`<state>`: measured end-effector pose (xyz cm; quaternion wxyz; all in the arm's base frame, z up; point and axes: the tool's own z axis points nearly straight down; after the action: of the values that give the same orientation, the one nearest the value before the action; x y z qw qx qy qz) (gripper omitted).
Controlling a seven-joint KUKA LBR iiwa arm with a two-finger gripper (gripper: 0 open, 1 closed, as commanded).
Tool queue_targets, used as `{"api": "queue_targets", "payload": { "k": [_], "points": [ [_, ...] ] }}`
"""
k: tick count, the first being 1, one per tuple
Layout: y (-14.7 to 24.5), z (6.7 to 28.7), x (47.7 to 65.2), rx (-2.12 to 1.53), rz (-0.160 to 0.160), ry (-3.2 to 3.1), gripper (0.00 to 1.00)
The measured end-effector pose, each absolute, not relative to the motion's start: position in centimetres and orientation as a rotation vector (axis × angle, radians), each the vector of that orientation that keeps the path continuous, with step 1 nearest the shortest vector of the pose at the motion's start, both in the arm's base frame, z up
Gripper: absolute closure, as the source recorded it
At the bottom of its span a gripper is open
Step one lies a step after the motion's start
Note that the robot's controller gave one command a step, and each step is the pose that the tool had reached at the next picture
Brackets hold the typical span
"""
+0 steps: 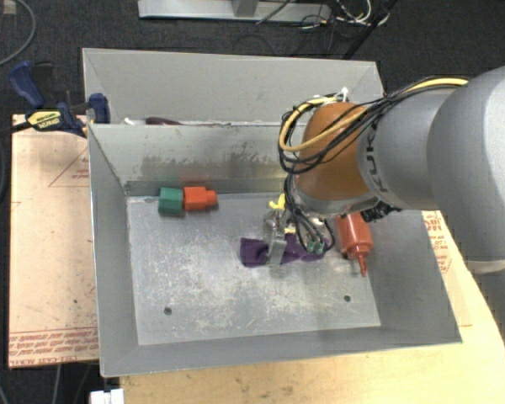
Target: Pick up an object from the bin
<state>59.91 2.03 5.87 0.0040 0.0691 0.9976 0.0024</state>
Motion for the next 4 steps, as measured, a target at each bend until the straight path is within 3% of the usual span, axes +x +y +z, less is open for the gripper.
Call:
{"api": "queue_targets", "payload": {
  "k": [4],
  "points": [
    [2.0, 7.5, 59.8, 0.239, 0.008, 3.121, 1.00]
  ]
}}
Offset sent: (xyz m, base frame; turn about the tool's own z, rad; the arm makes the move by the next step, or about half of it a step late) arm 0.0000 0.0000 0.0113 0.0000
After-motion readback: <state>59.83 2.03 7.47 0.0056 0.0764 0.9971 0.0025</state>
